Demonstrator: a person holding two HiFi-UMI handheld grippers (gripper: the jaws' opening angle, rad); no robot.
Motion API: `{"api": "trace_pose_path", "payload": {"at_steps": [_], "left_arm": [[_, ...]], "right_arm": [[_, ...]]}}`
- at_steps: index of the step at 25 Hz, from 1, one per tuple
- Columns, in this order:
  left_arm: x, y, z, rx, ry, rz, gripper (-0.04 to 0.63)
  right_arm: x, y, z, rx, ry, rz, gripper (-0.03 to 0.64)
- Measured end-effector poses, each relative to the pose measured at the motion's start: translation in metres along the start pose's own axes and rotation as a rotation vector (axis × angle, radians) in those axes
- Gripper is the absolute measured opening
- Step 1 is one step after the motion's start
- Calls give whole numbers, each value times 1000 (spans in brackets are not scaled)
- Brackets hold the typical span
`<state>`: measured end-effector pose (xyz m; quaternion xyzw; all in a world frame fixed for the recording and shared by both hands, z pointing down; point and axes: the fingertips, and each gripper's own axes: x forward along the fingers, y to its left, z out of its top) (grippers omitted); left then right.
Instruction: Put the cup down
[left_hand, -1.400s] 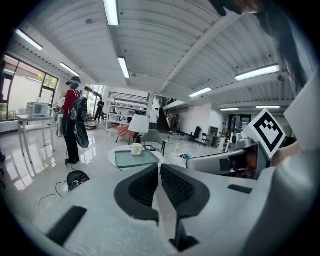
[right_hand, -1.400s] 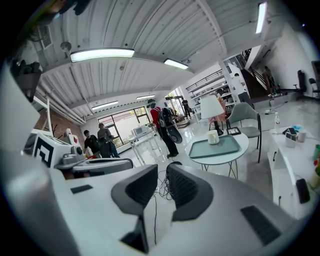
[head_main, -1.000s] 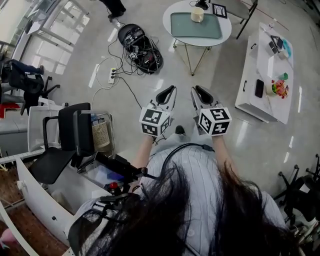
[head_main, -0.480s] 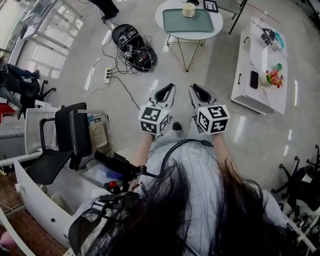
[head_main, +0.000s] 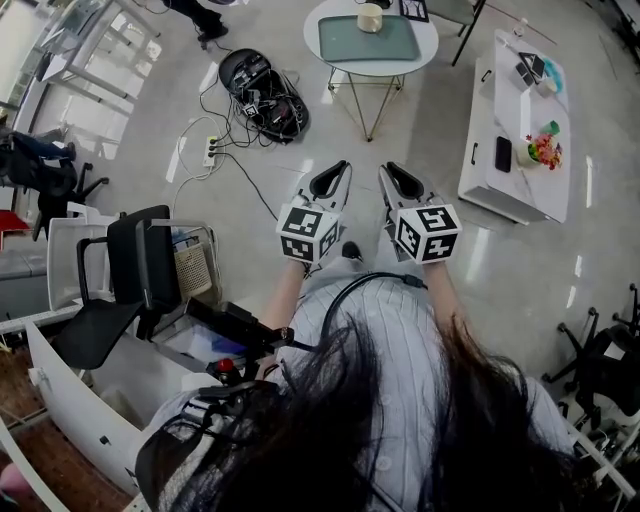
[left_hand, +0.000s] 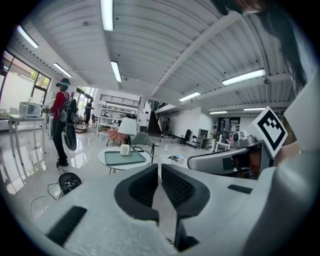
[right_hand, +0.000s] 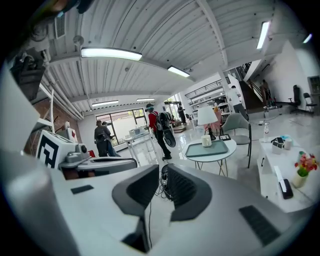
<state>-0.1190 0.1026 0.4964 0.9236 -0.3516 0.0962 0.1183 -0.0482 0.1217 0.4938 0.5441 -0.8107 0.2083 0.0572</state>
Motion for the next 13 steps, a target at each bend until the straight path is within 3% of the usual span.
{"api": "trace_pose_path", "payload": {"at_steps": [13], "left_arm": [[1,0,4,3,-10,-3,17]], "right_arm": [[-2,0,2,-8,-10,0,71]]}}
